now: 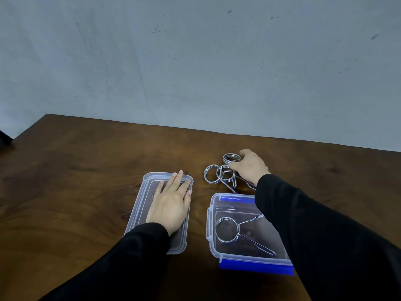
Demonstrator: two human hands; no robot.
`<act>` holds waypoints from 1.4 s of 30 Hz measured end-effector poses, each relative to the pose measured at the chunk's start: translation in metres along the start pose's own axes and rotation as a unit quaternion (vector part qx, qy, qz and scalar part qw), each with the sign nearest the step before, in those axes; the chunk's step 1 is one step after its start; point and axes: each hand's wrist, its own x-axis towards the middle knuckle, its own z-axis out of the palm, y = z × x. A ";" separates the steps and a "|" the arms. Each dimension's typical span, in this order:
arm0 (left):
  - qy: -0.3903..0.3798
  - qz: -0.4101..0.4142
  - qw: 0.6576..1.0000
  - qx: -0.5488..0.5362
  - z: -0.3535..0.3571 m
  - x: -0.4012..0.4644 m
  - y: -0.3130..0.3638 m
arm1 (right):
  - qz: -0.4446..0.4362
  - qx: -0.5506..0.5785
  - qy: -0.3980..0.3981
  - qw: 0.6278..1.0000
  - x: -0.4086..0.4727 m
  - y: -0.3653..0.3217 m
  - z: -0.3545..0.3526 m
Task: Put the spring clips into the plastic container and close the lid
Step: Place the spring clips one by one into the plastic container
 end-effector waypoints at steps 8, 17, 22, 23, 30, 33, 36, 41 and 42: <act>0.005 0.000 1.000 0.004 0.002 0.000 0.000 | -0.037 0.104 0.022 0.994 -0.001 -0.005 -0.015; 0.005 0.006 1.000 0.015 0.002 0.000 0.000 | -0.079 0.288 0.040 0.954 -0.042 -0.019 -0.074; -0.003 0.008 1.000 0.019 0.000 -0.001 0.001 | -0.035 0.304 0.028 0.952 -0.099 -0.009 -0.095; -0.004 0.008 1.000 0.018 0.000 -0.001 0.001 | -0.024 0.317 0.012 0.948 -0.111 -0.005 -0.097; -0.009 0.004 1.000 0.012 -0.005 -0.003 0.003 | 0.094 0.404 -0.083 0.906 -0.162 0.024 -0.079; -0.015 0.004 1.000 0.020 -0.004 -0.002 0.002 | 0.145 0.460 -0.106 0.870 -0.165 0.042 -0.062; -0.017 0.005 1.000 0.022 -0.004 -0.002 0.002 | 0.191 0.511 -0.115 0.830 -0.166 0.054 -0.048; -0.018 0.003 1.000 0.023 -0.004 -0.003 0.001 | 0.221 0.550 -0.116 0.797 -0.167 0.058 -0.035; -0.019 0.003 1.000 0.024 -0.003 -0.003 0.001 | 0.220 0.534 -0.113 0.809 -0.167 0.059 -0.035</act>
